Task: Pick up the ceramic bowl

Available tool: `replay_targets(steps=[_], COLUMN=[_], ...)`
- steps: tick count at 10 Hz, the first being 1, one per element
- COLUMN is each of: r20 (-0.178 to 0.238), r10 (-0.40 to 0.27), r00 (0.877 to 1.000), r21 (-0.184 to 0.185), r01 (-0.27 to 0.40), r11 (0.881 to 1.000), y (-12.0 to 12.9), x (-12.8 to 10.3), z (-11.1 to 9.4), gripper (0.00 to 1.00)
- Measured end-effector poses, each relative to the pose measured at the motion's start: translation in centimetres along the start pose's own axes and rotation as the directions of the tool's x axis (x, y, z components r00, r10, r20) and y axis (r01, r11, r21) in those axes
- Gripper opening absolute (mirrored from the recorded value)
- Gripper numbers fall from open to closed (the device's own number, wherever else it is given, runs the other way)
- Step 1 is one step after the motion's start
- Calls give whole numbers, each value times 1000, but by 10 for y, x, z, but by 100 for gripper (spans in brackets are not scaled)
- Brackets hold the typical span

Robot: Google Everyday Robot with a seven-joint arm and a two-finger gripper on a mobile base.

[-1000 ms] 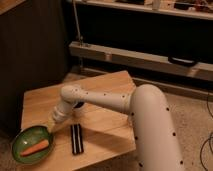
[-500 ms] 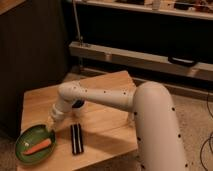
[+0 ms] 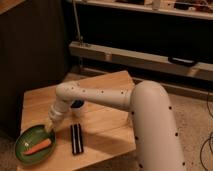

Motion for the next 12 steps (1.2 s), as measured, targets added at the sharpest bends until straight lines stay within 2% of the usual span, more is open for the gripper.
replay_targets(steps=[10, 11, 12], r20=[47, 51, 53], r10=[34, 33, 34], r00=[998, 998, 998], r21=[-24, -25, -25], r01=[-33, -32, -33], r11=[999, 999, 999], y=[15, 15, 16], x=[4, 5, 4], z=[25, 26, 27], gripper=[39, 38, 30])
